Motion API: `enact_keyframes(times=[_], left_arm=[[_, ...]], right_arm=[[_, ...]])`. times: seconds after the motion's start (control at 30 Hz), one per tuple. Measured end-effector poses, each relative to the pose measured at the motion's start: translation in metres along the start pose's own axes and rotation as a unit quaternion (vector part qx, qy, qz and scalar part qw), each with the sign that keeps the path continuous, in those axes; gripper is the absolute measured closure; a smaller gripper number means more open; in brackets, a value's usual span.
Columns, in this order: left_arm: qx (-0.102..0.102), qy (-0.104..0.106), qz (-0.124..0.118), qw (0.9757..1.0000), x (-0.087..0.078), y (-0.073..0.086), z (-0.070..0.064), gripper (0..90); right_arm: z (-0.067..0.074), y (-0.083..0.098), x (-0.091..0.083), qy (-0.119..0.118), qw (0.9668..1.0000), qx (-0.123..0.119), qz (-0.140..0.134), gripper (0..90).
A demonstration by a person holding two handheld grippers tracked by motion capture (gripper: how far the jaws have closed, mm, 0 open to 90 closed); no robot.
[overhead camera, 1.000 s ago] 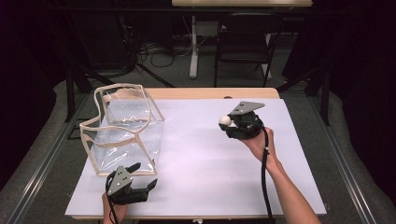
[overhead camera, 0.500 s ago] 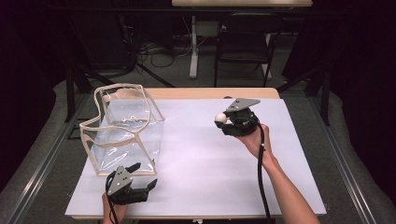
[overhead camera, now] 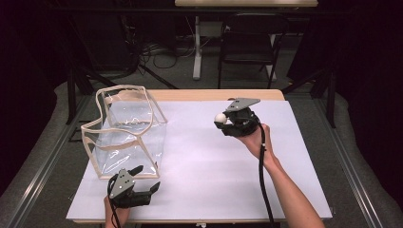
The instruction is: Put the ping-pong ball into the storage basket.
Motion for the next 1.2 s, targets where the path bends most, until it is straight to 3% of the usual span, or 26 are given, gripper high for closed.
enact_keyframes(times=[1.2], left_arm=[[-0.005, 0.0, -0.005, 1.0, -0.001, 0.0, 0.001, 15.9]], right_arm=[[0.023, -0.023, 0.023, -0.032, 0.9993, -0.02, 0.005, 51.0]])
Point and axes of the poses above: each handheld gripper's, and its own axes: x roughly forward along the jaws, y roughly out of its underside, z roughly to its left, the point moved 7 cm from there along x, roughly forward along the jaws, and after that the axes turned 11 degrees about x, right-handed, at the moved point
